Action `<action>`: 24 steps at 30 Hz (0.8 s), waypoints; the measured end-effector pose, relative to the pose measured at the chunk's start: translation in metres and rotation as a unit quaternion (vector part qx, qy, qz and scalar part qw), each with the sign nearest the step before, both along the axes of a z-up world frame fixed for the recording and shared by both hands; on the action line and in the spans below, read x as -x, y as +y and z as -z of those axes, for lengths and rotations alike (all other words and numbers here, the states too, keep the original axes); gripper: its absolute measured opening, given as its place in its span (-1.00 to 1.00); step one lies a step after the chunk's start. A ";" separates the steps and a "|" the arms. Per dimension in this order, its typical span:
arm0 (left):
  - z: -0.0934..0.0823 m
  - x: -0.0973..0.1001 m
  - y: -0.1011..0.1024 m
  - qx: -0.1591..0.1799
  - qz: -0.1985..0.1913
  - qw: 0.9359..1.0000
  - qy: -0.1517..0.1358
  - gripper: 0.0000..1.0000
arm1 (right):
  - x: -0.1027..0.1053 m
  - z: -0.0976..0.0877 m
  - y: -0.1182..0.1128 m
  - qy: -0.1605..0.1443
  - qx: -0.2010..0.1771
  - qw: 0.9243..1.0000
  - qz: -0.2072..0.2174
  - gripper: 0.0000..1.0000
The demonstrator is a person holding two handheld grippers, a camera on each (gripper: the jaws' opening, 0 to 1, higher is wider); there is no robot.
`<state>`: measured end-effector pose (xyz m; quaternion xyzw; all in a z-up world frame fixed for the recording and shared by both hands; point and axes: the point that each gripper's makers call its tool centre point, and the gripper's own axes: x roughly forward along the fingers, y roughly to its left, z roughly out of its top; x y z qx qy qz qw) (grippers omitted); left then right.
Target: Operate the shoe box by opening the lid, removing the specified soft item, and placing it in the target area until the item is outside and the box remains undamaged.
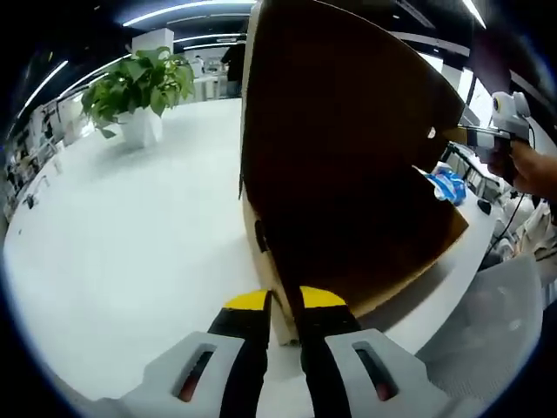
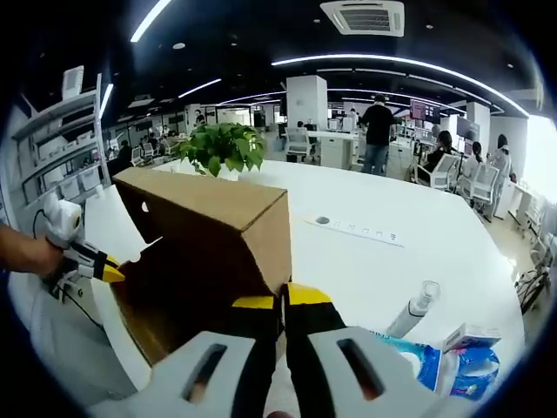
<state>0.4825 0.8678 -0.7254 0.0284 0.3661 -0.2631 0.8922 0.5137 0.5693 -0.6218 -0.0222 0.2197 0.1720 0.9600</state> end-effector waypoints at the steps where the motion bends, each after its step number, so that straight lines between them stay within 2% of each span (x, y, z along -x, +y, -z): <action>1: 0.000 0.001 -0.001 0.001 0.001 1.000 -0.001 -0.81 | 0.001 0.000 0.000 0.000 0.003 1.000 0.000 -1.00; 12: -0.001 0.004 -0.002 0.015 0.000 1.000 -0.007 -0.79 | 0.009 0.009 0.001 0.005 0.014 1.000 0.007 -1.00; 24: 0.001 0.004 -0.002 0.008 0.000 1.000 -0.013 -0.78 | 0.017 0.013 0.004 0.002 0.030 0.999 0.024 -1.00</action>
